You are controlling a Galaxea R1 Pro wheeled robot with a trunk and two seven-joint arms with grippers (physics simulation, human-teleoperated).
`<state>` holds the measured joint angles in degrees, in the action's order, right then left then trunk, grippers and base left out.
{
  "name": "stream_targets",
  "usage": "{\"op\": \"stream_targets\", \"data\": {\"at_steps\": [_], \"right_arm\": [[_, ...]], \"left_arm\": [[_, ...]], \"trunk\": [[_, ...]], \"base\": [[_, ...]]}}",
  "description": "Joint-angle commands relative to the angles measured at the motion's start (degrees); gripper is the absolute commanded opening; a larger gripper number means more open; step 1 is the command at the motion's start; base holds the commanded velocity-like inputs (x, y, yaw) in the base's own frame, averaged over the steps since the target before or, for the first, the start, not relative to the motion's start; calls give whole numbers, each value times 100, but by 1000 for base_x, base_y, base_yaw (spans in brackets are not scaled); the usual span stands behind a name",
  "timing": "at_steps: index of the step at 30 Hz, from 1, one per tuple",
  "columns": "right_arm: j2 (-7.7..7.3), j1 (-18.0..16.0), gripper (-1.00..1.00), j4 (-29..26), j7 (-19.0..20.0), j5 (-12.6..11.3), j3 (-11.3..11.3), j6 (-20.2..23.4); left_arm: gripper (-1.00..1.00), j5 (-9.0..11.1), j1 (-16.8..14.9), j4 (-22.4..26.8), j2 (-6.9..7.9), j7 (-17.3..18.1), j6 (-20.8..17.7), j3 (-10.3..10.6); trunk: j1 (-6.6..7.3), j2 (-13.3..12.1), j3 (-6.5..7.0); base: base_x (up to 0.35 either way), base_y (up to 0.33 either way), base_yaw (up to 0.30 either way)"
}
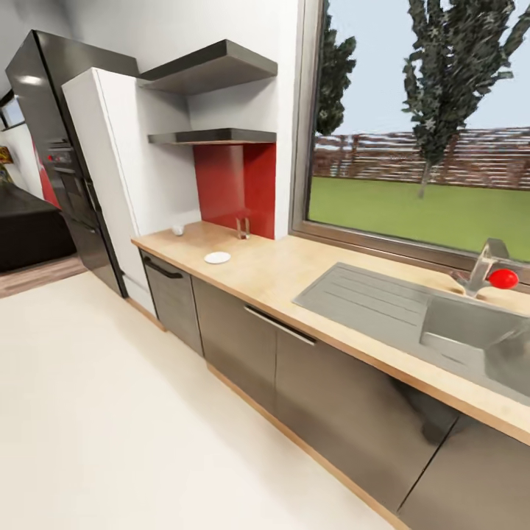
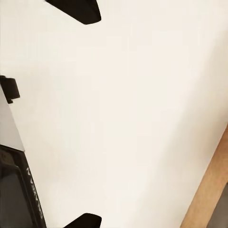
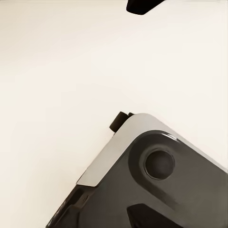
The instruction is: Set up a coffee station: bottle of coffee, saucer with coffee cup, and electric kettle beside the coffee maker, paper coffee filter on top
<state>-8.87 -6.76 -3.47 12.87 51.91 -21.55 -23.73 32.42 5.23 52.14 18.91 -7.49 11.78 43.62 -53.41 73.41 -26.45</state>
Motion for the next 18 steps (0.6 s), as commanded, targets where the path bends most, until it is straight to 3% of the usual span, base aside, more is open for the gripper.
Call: {"op": "stream_targets", "data": {"at_steps": [1, 18], "right_arm": [[-1, -1, 100, -5, 44, 12, -50, -13], [8, -1, 100, -5, 31, 13, -51, -18]], "left_arm": [[100, 46, -7, 6, 7, -42, 26, 33], [100, 46, -5, 6, 7, -42, 26, 32]], "trunk": [[-4, 3, -5], [-4, 3, -5]], "base": [[292, 179, 125], [273, 204, 252]]}}
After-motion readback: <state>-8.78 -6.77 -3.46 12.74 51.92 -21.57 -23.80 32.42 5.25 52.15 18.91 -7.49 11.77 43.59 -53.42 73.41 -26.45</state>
